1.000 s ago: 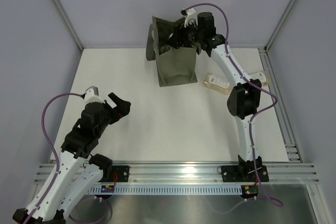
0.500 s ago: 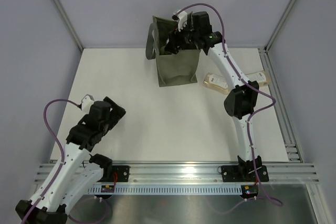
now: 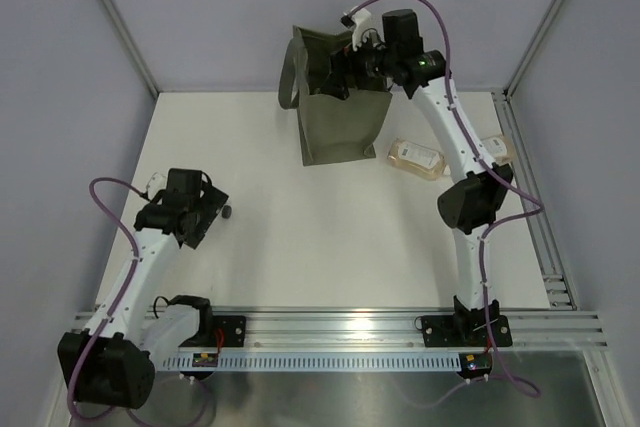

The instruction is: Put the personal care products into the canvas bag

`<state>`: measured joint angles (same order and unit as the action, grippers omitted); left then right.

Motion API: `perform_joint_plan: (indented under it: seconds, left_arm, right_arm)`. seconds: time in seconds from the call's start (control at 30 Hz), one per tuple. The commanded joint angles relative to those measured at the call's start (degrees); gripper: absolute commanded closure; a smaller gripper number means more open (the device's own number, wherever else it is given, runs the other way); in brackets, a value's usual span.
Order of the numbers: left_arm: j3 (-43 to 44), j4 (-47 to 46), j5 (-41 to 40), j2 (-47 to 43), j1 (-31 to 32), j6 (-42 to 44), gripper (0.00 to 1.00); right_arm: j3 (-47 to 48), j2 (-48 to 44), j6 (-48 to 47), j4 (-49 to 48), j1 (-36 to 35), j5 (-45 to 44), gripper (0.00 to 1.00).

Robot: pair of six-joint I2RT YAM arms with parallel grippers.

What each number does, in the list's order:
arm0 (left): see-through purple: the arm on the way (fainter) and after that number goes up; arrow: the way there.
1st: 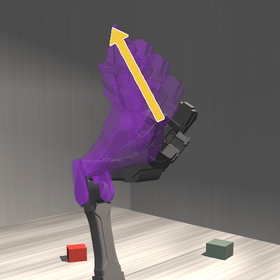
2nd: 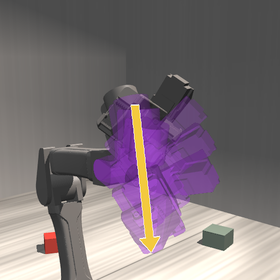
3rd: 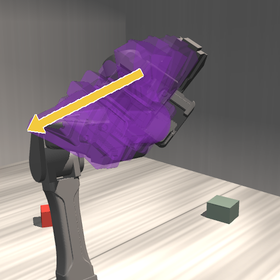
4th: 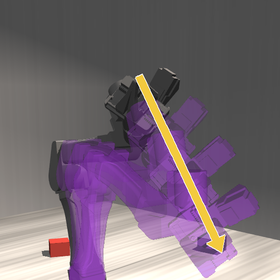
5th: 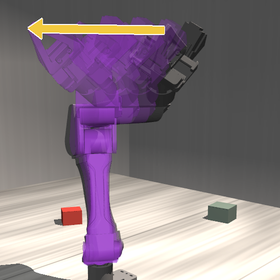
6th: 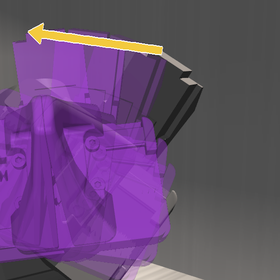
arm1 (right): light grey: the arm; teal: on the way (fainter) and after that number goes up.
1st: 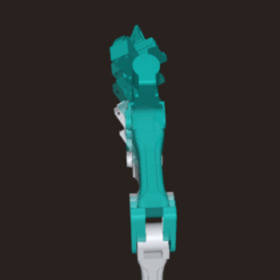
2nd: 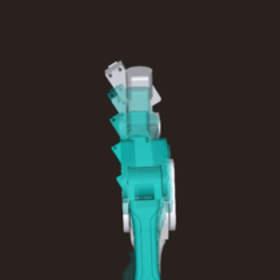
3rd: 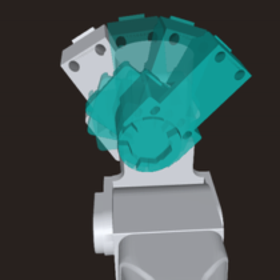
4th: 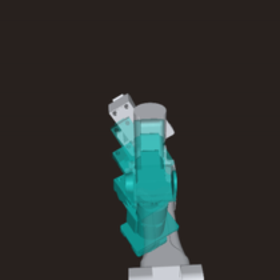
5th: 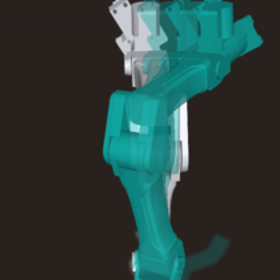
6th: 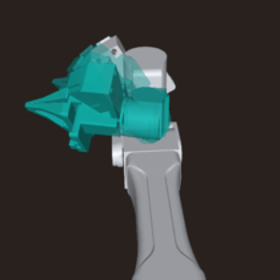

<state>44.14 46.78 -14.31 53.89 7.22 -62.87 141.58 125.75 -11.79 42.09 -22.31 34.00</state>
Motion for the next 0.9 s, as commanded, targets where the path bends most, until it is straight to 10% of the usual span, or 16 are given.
perform_joint_plan:
  seconds: [0.0,0.5,0.87]
  left_arm:
    - [3.58,-2.04,3.14,2.88,-3.70,0.56,0.01]
    - [11.66,-19.97,12.45,34.15,-18.64,10.22,0.01]
    - [20.46,-9.08,10.53,47.36,-19.35,11.54,0.11]
  right_arm:
    - [-2.52,-13.48,-2.00,3.08,2.96,8.44,0.01]
    - [-61.11,-51.65,-12.38,2.83,10.70,21.10,0.00]
    - [-77.59,-60.63,-9.65,-3.41,12.19,22.86,0.00]
